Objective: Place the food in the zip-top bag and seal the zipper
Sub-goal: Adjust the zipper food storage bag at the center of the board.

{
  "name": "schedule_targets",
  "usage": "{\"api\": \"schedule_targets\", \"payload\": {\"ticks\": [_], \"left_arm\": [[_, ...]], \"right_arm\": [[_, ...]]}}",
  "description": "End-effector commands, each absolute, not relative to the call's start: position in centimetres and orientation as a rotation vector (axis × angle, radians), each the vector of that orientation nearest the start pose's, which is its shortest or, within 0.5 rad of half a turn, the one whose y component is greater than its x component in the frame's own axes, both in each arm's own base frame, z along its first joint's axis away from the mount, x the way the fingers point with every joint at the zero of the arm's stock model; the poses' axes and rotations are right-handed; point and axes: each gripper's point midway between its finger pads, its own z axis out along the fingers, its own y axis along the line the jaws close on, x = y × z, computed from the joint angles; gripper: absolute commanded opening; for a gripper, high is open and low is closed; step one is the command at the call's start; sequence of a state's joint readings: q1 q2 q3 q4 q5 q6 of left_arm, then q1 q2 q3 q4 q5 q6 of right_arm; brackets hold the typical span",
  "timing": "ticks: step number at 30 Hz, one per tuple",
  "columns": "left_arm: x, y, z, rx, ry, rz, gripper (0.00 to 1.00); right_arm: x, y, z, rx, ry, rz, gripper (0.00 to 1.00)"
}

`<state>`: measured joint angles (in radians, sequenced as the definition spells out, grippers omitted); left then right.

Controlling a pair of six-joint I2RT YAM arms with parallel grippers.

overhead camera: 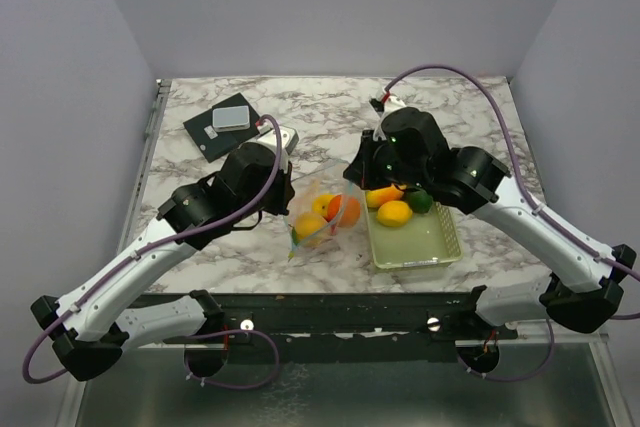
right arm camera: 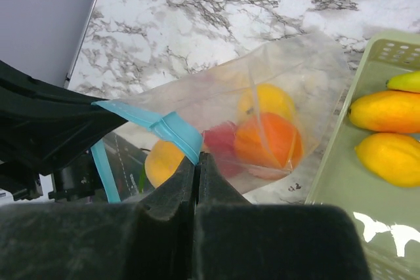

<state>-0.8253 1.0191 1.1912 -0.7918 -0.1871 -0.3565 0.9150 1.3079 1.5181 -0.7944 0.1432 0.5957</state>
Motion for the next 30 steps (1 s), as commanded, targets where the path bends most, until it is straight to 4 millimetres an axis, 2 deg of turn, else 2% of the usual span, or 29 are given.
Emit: {"api": "schedule_targets", "payload": {"ticks": [1,5,9,12,14,15,20,22,24,26,30], "left_arm": [[19.7,-20.6,27.8,0.432,2.185,-0.552,0.00],[19.9,-20.7,26.4,0.413,2.206,-0.539,0.00],[20.4,-20.6,22.5,0.390,2.268,-0.485,0.00],[20.6,-20.5,19.4,0.389,2.339,-0.422,0.00],[20.8,-20.3,18.9,0.383,2.347,-0.394,0.00],[20.9,-20.4,19.5,0.383,2.335,-0.403,0.00],[21.1,-21.8,25.9,0.394,2.203,-0.538,0.00],[21.2,-22.0,27.9,0.393,2.165,-0.567,0.00],[21.2,-22.2,29.0,0.395,2.145,-0.583,0.00],[21.3,-22.4,29.2,0.389,2.144,-0.591,0.00],[21.7,-22.5,28.1,0.361,2.161,-0.577,0.00]], "right_arm": [[22.8,27.9,30.2,-0.333,2.270,0.583,0.01],[24.0,27.9,26.5,-0.309,2.317,0.489,0.01],[24.1,28.7,22.4,-0.304,2.381,0.479,0.01],[24.1,29.0,21.1,-0.296,2.407,0.472,0.01],[24.1,29.1,21.8,-0.289,2.399,0.483,0.01],[24.2,29.1,22.6,-0.284,2.382,0.493,0.01],[24.7,28.7,29.1,-0.249,2.253,0.557,0.01],[24.8,28.5,30.6,-0.241,2.223,0.564,0.01],[24.9,28.4,31.2,-0.238,2.214,0.563,0.01],[25.1,28.4,31.1,-0.232,2.216,0.555,0.01],[25.5,28.3,29.9,-0.216,2.223,0.518,0.01]]}}
